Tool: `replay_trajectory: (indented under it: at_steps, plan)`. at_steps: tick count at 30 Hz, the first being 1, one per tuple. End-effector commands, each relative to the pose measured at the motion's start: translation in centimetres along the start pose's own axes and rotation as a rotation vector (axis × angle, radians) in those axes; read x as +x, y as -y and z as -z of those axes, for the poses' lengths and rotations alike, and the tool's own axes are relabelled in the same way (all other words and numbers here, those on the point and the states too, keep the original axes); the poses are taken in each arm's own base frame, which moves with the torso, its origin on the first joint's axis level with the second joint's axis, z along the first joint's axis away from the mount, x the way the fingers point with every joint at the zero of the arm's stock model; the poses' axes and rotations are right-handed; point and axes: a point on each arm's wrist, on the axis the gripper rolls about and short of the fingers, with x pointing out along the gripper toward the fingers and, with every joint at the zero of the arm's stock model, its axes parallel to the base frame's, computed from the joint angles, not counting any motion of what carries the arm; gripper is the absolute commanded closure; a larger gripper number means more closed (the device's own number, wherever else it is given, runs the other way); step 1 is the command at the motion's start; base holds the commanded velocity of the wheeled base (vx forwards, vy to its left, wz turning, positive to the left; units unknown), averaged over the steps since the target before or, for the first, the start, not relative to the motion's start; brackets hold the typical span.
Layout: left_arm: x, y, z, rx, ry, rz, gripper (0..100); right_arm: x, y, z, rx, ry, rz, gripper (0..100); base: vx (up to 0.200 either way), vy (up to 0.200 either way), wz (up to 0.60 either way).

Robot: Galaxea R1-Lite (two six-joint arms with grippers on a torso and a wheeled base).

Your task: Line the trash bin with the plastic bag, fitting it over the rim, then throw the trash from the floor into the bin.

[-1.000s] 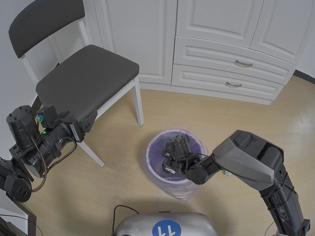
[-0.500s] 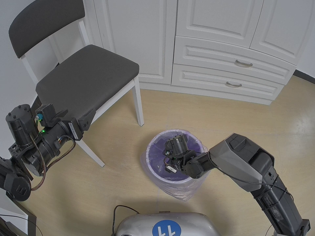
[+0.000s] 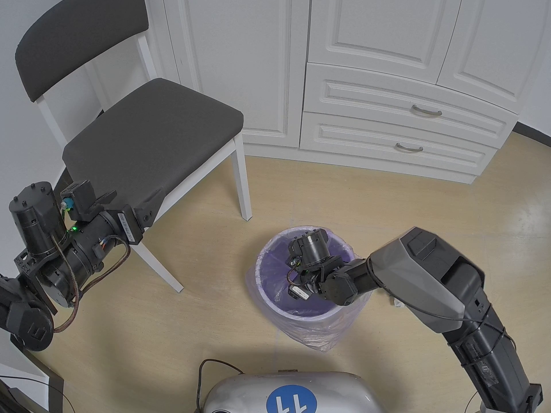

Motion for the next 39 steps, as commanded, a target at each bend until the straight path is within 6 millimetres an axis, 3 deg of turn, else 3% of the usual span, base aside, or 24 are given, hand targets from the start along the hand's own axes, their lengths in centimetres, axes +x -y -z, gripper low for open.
replay_trajectory:
  at_steps: [1, 3, 4, 5, 6, 11, 13, 14, 17, 19, 20, 24, 25, 26, 27, 31, 39]
  plan:
    - [-0.2, 0.3, 0.2, 0.001, -0.005, 0.012, 0, -5.8, 2.8, -1.6, 0.026, 0.02, 0.011, 0, 0.0, 0.0, 0.0]
    - [-0.2, 0.4, 0.2, 0.001, -0.006, 0.018, 0, -7.2, 3.0, -1.8, 0.043, 0.021, 0.013, 0, 0.0, 0.0, 0.0]
    - [-0.4, 0.6, 0.1, 0.0, -0.004, 0.027, 0, -10.3, 3.2, -2.3, 0.068, 0.029, 0.018, 0, 0.0, 0.0, 0.0]
    - [-0.5, 0.7, 0.0, 0.0, 0.0, 0.031, 0, -12.0, 3.6, -2.5, 0.073, 0.035, 0.021, 0, 0.0, 0.0, 0.0]
    - [-0.5, 0.8, 0.1, 0.0, -0.002, 0.034, 0, -12.7, 3.8, -2.5, 0.072, 0.038, 0.023, 0, 0.0, 0.0, 0.0]
    - [-0.6, 1.0, 0.0, 0.001, -0.001, 0.04, 0, -19.9, 6.5, -2.1, 0.09, 0.092, 0.042, 0, 0.0, 0.0, 0.0]
    - [-0.7, 1.0, 0.0, 0.007, 0.002, 0.037, 0, -21.5, 7.2, -2.1, 0.108, 0.114, 0.054, 0, 0.0, 0.0, 0.0]
    - [-0.9, 1.0, -0.1, 0.029, 0.009, 0.035, 0, -23.5, 8.1, -2.1, 0.134, 0.142, 0.075, 0, 0.0, 0.0, 0.0]
    - [-1.7, 0.9, -0.3, 0.051, 0.019, 0.034, 0, -27.2, 9.9, -1.4, 0.195, 0.191, 0.108, 0, 0.0, 0.0, 0.0]
    - [-1.7, 0.9, -0.3, 0.051, 0.019, 0.034, 0, -27.2, 9.9, -1.4, 0.195, 0.191, 0.108, 0, 0.0, 0.0, 0.0]
    - [-2.1, 0.7, -0.7, 0.044, 0.033, 0.031, 0, -30.0, 11.7, 0.5, 0.241, 0.204, 0.146, 0, 0.0, 0.0, 0.0]
    - [-2.7, 0.5, -0.9, 0.042, 0.042, 0.026, 0, -32.1, 13.7, 3.3, 0.289, 0.188, 0.201, 0, 0.0, 0.0, 0.0]
    - [-3.2, 0.4, -1.3, 0.039, 0.064, 0.024, 0, -33.2, 14.7, 5.0, 0.319, 0.176, 0.235, 0, 0.0, 0.0, 0.0]
    - [-3.2, 0.4, -1.3, 0.039, 0.064, 0.024, 0, -33.2, 14.7, 5.0, 0.319, 0.176, 0.235, 0, 0.0, 0.0, 0.0]
    - [-3.4, 0.3, -1.8, 0.037, 0.084, 0.021, 0, -34.2, 15.9, 7.0, 0.356, 0.167, 0.26, 0, 0.0, 0.0, 0.0]
    - [-3.4, 0.1, -1.9, 0.037, 0.088, 0.017, 0, -35.4, 17.7, 10.1, 0.47, 0.153, 0.303, 0, 0.0, 0.0, 0.0]
    - [-2.7, -0.5, -1.1, 0.04, 0.048, -0.015, 0, -35.5, 19.0, 11.1, 0.781, 0.199, 0.299, 0, 0.0, 0.0, 0.0]
